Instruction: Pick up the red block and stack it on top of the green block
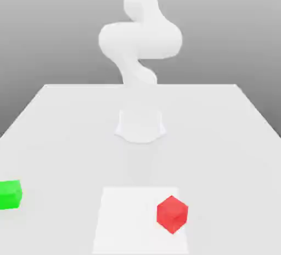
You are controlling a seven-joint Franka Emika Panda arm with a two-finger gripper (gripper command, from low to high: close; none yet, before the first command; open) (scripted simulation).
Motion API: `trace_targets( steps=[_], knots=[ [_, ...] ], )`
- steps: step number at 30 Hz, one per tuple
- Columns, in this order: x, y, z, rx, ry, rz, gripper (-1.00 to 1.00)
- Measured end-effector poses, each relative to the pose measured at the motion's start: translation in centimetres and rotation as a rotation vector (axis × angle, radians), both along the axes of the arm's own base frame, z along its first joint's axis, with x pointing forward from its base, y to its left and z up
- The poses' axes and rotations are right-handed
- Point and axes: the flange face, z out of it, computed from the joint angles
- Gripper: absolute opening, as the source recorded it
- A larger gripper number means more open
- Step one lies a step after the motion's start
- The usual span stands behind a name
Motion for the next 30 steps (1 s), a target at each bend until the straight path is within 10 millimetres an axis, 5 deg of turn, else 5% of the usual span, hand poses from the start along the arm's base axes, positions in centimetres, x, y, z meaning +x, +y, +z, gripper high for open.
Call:
trace_targets(
  steps=[5, 11, 16, 21, 27, 28, 30],
  knots=[
    [5.3, 1.7, -10.3, -0.09, 0.166, 0.132, 0.0],
    [8.1, 3.6, -23.1, -0.172, 0.355, 0.304, 0.0],
    [7.5, 5.1, -33.7, -0.221, 0.509, 0.461, 0.0],
    [4.5, 6.5, -43.6, -0.252, 0.657, 0.634, 0.0],
    [3.8, 6.5, -51.0, -0.253, 0.687, 0.663, 0.0],
    [3.7, 6.5, -51.7, -0.253, 0.687, 0.663, -1.0],
    [3.7, 6.5, -51.7, -0.253, 0.687, 0.663, -1.0]
  ],
)
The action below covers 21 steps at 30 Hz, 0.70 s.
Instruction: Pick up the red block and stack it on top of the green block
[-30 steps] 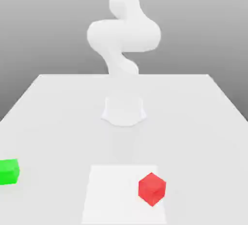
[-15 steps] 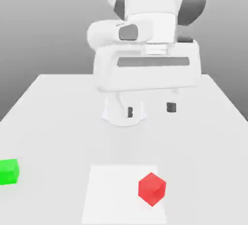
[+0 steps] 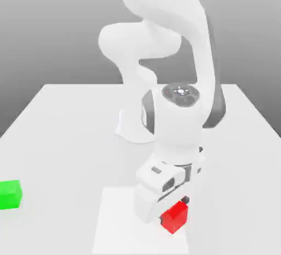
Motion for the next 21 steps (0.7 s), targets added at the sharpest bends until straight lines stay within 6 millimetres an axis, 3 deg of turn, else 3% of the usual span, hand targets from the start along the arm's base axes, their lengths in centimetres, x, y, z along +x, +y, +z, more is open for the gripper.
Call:
trace_targets(
  steps=[5, 11, 16, 21],
  knots=[
    [0.0, 0.0, 0.0, 0.0, 0.001, 0.0, -1.0],
    [0.2, -0.6, 5.8, 0.0, 0.001, -0.018, -1.0],
    [1.8, -13.3, 7.1, -0.001, 0.006, -0.369, -1.0],
    [-0.5, -26.6, 8.3, 0.0, 0.007, -0.728, -1.0]
  ],
)
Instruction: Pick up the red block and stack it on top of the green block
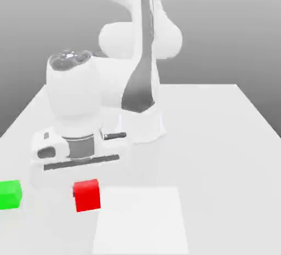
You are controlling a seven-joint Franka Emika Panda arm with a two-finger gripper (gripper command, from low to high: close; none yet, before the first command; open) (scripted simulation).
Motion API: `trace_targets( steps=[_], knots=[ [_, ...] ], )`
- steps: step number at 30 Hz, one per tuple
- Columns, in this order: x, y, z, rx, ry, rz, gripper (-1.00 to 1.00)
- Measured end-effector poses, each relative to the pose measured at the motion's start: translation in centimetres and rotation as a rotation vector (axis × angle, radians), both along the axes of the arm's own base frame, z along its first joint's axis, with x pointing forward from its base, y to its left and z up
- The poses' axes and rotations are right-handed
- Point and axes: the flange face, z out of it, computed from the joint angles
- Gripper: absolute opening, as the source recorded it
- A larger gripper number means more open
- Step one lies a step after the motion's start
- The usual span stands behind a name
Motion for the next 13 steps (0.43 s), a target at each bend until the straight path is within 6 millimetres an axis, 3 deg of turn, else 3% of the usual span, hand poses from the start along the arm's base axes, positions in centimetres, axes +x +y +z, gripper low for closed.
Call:
trace_targets(
  steps=[5, 9, 10, 13],
  knots=[
    [-6.1, -12.4, 0.9, -0.001, -0.005, -0.357, -1.0],
    [-7.2, -14.2, -3.4, -0.002, -0.006, -0.411, -1.0],
    [-7.3, -14.2, -4.4, -0.002, -0.005, -0.413, 1.0],
    [-7.3, -14.2, -4.4, -0.002, -0.005, -0.413, 1.0]
  ],
)
